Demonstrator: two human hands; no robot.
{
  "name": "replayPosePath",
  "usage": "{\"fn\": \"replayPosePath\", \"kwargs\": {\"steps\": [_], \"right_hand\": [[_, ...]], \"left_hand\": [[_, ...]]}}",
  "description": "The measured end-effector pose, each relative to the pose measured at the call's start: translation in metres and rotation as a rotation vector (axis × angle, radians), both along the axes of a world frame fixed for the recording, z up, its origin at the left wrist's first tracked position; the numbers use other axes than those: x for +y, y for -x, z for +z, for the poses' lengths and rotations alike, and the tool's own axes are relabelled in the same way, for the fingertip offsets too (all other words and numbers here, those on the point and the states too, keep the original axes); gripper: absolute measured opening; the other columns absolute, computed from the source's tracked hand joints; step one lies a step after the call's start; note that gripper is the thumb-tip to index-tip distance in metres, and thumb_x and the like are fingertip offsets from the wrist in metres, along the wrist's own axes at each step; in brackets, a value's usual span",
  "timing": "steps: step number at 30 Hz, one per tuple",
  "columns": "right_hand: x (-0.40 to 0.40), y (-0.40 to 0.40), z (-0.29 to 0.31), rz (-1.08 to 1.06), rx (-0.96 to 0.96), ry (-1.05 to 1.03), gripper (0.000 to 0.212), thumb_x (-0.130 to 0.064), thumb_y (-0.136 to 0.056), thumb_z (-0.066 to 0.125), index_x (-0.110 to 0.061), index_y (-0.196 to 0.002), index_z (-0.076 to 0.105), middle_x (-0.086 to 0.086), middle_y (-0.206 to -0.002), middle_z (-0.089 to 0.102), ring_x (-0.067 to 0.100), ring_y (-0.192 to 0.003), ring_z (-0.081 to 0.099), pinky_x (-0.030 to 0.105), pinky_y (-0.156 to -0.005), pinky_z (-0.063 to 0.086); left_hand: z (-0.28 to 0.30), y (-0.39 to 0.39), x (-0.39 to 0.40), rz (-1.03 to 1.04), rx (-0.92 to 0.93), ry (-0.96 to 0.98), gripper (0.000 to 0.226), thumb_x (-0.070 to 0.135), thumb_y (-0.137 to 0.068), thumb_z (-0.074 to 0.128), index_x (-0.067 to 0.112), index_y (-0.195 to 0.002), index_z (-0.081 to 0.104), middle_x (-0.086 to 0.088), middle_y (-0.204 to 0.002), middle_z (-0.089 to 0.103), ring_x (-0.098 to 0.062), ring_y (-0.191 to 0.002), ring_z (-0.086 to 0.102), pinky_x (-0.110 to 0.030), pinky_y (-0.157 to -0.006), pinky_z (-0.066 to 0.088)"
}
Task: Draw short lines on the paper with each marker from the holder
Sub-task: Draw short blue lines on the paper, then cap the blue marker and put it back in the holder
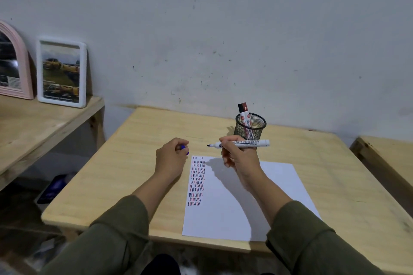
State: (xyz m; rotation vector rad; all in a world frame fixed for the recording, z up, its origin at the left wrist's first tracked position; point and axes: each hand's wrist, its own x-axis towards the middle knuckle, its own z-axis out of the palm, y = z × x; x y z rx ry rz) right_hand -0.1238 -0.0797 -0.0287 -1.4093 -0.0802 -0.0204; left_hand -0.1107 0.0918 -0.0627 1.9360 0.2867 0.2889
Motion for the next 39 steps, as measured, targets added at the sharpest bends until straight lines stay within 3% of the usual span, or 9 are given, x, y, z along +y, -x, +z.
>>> {"fn": "replayPosePath", "kwargs": {"steps": [2, 5, 8, 11, 21, 24, 27, 35, 39], "right_hand": [[0.001, -0.004, 0.003, 0.005, 0.004, -0.025, 0.014, -0.001, -0.087, 0.056, -0.009, -0.082, 0.066, 0.006, -0.06, 0.053, 0.014, -0.047, 0.047, 0.025, -0.047, 0.038], [0.004, -0.007, 0.008, 0.008, 0.0, -0.053, 0.016, -0.001, -0.087, 0.055, -0.01, -0.083, 0.068, 0.005, -0.06, 0.055, 0.015, -0.049, 0.049, 0.025, -0.048, 0.039], [0.006, -0.009, 0.012, 0.008, -0.027, -0.024, 0.016, -0.001, -0.087, 0.055, -0.009, -0.085, 0.068, 0.003, -0.06, 0.057, 0.015, -0.05, 0.051, 0.026, -0.048, 0.04], [0.006, -0.009, 0.017, 0.003, -0.05, 0.005, 0.015, -0.002, -0.088, 0.055, -0.009, -0.086, 0.068, 0.006, -0.064, 0.057, 0.015, -0.051, 0.051, 0.026, -0.05, 0.041], [0.005, -0.002, 0.029, 0.029, -0.129, 0.117, 0.015, -0.005, -0.089, 0.056, -0.012, -0.085, 0.068, 0.003, -0.062, 0.058, 0.014, -0.054, 0.054, 0.024, -0.049, 0.043], [0.002, 0.0, 0.033, 0.053, -0.185, 0.214, 0.014, -0.007, -0.089, 0.056, -0.013, -0.086, 0.069, 0.004, -0.063, 0.058, 0.015, -0.057, 0.056, 0.025, -0.052, 0.044], [0.0, 0.002, 0.036, 0.071, -0.206, 0.259, 0.015, -0.008, -0.088, 0.057, -0.015, -0.084, 0.07, 0.005, -0.063, 0.059, 0.016, -0.058, 0.056, 0.026, -0.053, 0.045], [0.006, 0.004, 0.043, -0.024, -0.02, -0.159, 0.018, -0.002, -0.089, 0.051, -0.003, -0.083, 0.068, 0.009, -0.057, 0.054, 0.015, -0.048, 0.051, 0.022, -0.048, 0.044], [0.002, 0.01, 0.039, 0.037, -0.036, -0.174, 0.018, -0.002, -0.091, 0.049, -0.006, -0.087, 0.066, 0.01, -0.063, 0.055, 0.013, -0.051, 0.054, 0.02, -0.049, 0.045]], "left_hand": [[0.009, -0.003, -0.006, 0.017, -0.009, 0.195, 0.015, 0.015, -0.088, 0.058, 0.019, -0.101, 0.067, 0.005, -0.084, 0.068, -0.008, -0.079, 0.064, -0.004, -0.063, 0.048], [0.019, -0.008, -0.014, 0.001, 0.044, 0.569, 0.009, 0.019, -0.087, 0.062, 0.025, -0.091, 0.066, 0.001, -0.087, 0.069, -0.015, -0.08, 0.062, -0.029, -0.085, 0.049], [0.029, -0.008, -0.02, -0.016, 0.079, 0.836, 0.008, 0.014, -0.089, 0.06, 0.019, -0.088, 0.066, -0.002, -0.088, 0.068, -0.007, -0.076, 0.061, -0.023, -0.083, 0.05], [0.037, -0.008, -0.027, -0.042, 0.06, 0.98, 0.007, 0.009, -0.089, 0.059, 0.012, -0.086, 0.064, -0.004, -0.083, 0.067, -0.002, -0.065, 0.065, -0.015, -0.07, 0.051], [0.052, -0.001, -0.038, -0.151, 0.093, 1.045, 0.008, 0.013, -0.087, 0.062, 0.006, -0.084, 0.063, -0.005, -0.075, 0.067, -0.006, -0.067, 0.063, -0.014, -0.06, 0.053], [0.057, 0.002, -0.037, -0.161, 0.123, 1.063, 0.014, 0.017, -0.084, 0.065, 0.005, -0.078, 0.062, -0.002, -0.06, 0.066, -0.005, -0.054, 0.063, -0.014, -0.052, 0.053], [0.062, 0.004, -0.036, -0.164, 0.14, 1.053, 0.016, 0.018, -0.083, 0.067, 0.005, -0.076, 0.061, -0.003, -0.058, 0.065, -0.005, -0.051, 0.062, -0.014, -0.05, 0.053], [0.068, 0.008, -0.051, -0.14, -0.03, 0.924, 0.011, 0.015, -0.084, 0.067, 0.006, -0.079, 0.063, -0.006, -0.069, 0.064, -0.005, -0.054, 0.061, -0.013, -0.058, 0.055], [0.064, 0.01, -0.051, -0.191, -0.069, 0.866, 0.008, 0.016, -0.085, 0.065, 0.009, -0.083, 0.063, -0.004, -0.072, 0.066, -0.003, -0.056, 0.063, -0.014, -0.065, 0.056]]}}
